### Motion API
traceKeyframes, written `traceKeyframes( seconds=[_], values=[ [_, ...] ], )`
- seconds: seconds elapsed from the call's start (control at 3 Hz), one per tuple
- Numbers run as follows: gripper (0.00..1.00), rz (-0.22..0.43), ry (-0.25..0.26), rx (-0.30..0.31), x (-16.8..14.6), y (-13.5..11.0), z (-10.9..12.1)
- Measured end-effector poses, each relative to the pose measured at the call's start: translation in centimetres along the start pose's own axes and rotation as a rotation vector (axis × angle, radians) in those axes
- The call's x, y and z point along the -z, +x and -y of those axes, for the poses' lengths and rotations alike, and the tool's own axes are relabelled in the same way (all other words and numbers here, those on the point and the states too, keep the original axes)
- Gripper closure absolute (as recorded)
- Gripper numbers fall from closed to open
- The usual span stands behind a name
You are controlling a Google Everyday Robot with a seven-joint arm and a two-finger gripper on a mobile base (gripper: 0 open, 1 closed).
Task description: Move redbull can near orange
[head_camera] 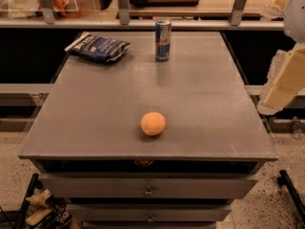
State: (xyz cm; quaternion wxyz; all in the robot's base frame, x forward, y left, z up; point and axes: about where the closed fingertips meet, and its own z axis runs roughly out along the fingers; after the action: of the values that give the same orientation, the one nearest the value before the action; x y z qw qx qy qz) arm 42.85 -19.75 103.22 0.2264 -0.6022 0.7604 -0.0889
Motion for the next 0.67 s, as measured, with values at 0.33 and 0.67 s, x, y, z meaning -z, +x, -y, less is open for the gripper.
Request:
traceKeyframes(
  seconds=[0.33,0.67],
  values=[
    [0.0,0.0,0.0,0.0,0.01,-0.01,0.0],
    [0.0,0.031,0.013,0.016,0.04,-0.5,0.6]
  ],
)
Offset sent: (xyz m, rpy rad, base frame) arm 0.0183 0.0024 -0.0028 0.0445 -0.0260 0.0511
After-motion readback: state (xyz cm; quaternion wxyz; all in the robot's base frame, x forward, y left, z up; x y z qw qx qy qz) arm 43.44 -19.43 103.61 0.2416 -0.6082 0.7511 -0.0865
